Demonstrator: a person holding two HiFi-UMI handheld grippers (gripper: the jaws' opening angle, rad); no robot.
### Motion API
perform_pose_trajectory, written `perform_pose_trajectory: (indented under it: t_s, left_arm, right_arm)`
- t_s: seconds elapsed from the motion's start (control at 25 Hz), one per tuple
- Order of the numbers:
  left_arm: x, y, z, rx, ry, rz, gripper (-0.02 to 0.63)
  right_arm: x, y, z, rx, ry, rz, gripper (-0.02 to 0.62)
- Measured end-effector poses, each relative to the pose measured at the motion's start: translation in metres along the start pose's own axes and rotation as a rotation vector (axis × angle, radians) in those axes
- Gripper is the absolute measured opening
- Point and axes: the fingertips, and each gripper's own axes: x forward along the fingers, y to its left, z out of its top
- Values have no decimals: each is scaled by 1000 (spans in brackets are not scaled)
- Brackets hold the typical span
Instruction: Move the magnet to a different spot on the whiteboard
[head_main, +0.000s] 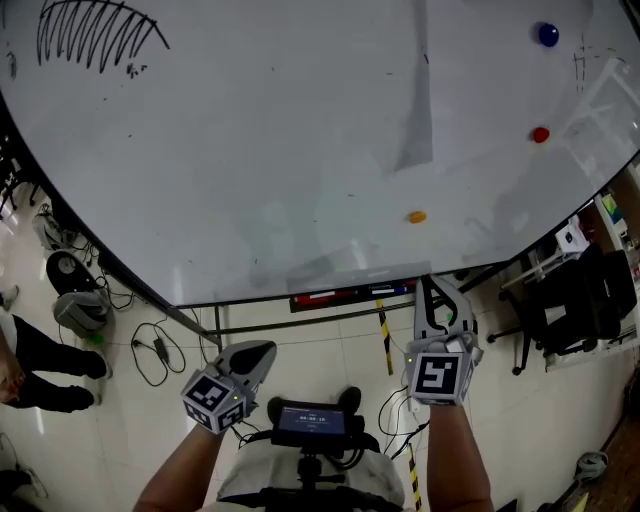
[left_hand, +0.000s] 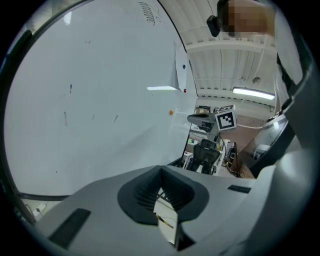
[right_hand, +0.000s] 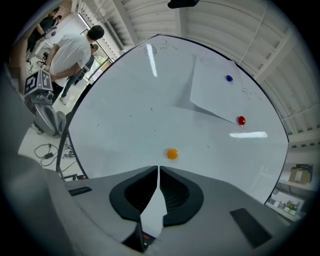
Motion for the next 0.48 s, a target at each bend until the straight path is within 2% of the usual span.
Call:
perform_pose_trajectory:
  t_s: [0.08, 0.24, 0.48]
  left_arm:
    - [3, -8, -3, 4, 11, -26, 35]
    - [4, -19, 3, 10, -9, -28, 35]
    - [5, -49, 5, 1, -32, -27, 35]
  right_arm:
    - [-11, 6, -10, 42, 29, 20, 48]
    - [-34, 14, -28, 127, 63, 56, 37]
    - [-58, 20, -36, 287, 1, 113, 35]
